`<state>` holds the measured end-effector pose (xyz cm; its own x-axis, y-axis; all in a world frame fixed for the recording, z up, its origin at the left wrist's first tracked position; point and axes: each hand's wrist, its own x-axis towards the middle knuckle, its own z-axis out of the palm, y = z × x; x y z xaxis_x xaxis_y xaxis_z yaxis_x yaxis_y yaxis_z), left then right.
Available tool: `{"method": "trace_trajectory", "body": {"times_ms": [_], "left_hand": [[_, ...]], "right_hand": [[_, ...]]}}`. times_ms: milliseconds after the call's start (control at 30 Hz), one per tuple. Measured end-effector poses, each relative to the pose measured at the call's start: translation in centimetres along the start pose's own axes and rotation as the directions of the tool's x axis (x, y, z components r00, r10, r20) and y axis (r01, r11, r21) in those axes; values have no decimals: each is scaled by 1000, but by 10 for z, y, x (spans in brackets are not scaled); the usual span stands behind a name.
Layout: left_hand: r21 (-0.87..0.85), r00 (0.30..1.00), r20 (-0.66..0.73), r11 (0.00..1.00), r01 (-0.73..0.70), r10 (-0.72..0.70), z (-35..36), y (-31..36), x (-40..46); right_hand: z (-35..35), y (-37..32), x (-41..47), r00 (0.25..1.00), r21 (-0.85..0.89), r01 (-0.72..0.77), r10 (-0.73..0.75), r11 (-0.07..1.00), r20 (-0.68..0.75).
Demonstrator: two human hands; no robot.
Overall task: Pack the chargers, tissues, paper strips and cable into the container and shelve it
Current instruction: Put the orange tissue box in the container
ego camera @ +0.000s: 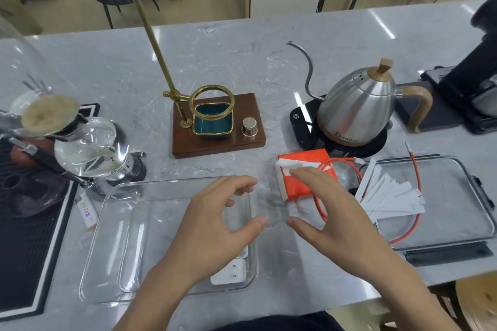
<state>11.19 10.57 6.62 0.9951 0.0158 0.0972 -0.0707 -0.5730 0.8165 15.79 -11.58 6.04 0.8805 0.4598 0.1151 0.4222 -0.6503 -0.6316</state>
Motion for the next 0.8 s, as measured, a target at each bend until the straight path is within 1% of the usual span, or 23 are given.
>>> {"method": "trace_trajectory", "body": {"times_ms": [200,267,400,600,700,800], "left_hand": [[-6,1000,7,1000,-15,15,20,12,20],[-21,1000,17,1000,-17,17,27,15,30],[9,998,69,1000,7,-8,41,15,50],[54,989,137,998,43,-50,58,13,78],[122,981,186,992,35,-58,66,10,87],[182,971,230,983,29,-71,75,6,96]], "right_hand": [[-12,30,4,999,16,-48,48,999,1],[-16,38,9,999,16,-40,40,999,17],[-22,51,24,1000,-13,13,-13,1000,5],[-22,75,51,997,-157,11,2,987,82],[-19,84,57,990,-239,10,24,971,136],[-17,92,62,982,-283,10,45,959,184]]}}
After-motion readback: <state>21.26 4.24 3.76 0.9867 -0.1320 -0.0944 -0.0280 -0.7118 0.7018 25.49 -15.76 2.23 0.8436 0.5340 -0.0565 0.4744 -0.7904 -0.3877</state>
